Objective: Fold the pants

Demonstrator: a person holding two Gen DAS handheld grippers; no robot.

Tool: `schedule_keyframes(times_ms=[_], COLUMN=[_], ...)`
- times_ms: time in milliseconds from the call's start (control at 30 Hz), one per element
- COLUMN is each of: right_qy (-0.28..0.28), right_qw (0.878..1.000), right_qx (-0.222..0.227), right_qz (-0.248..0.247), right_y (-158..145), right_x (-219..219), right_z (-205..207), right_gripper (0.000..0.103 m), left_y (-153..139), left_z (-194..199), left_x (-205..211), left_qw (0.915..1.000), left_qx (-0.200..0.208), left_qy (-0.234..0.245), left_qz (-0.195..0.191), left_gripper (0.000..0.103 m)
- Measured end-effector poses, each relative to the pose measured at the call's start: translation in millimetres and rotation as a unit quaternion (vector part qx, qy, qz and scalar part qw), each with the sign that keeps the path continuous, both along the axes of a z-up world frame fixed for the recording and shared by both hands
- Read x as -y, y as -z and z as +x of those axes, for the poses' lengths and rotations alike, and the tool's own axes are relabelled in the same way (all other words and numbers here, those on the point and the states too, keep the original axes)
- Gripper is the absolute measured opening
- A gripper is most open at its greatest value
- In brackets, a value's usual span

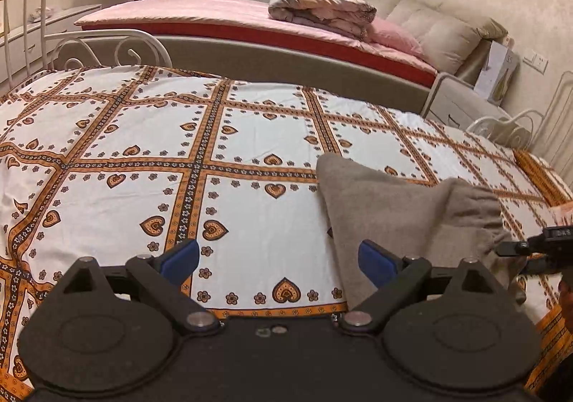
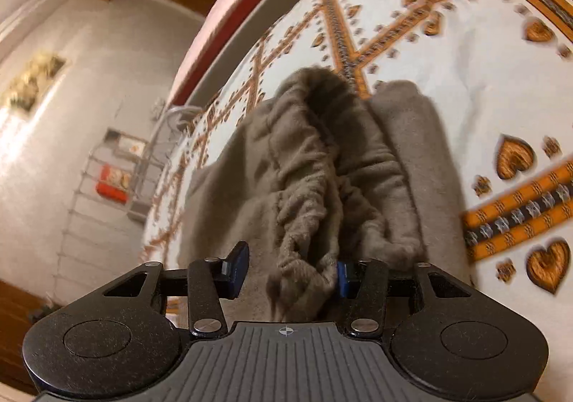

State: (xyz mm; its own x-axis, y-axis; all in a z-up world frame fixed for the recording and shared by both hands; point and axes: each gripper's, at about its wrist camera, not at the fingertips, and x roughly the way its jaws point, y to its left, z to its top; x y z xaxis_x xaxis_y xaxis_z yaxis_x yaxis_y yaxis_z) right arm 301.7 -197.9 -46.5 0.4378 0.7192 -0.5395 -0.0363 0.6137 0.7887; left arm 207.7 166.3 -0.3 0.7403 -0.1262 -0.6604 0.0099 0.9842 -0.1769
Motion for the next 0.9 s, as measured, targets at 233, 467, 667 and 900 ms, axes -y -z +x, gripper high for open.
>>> schedule_keyframes(times_ms=[233, 467, 667, 900], right_qy=[0.056, 0.057, 0.053, 0.035], right_qw=[0.996, 0.998, 0.998, 0.996], right_qx=[0.066, 0.02, 0.006, -0.051], right_qz=[0.003, 0.02, 0.035, 0.061], right_y=[-32.3, -9.8, -12.1, 12.0], right_x=[31.6, 60.5, 73.4, 56.4], right_z=[-16.9, -13.2, -26.4, -16.9], right_gripper=[0.019, 0.07, 0.09, 0.079], left_y=[2.9, 5.2, 9.5, 10.9], left_z=[-0.9, 4.1, 8.4, 10.5], left_x=[4.5, 5.7, 9.8, 13.4], left_qw=[0.9999, 0.9999, 0.9998, 0.9998], left_qx=[-0.002, -0.008, -0.014, -0.014], left_qy=[0.014, 0.009, 0.011, 0.011], left_qz=[0.009, 0.006, 0.011, 0.008], left_gripper=[0.089, 0.089, 0.089, 0.089])
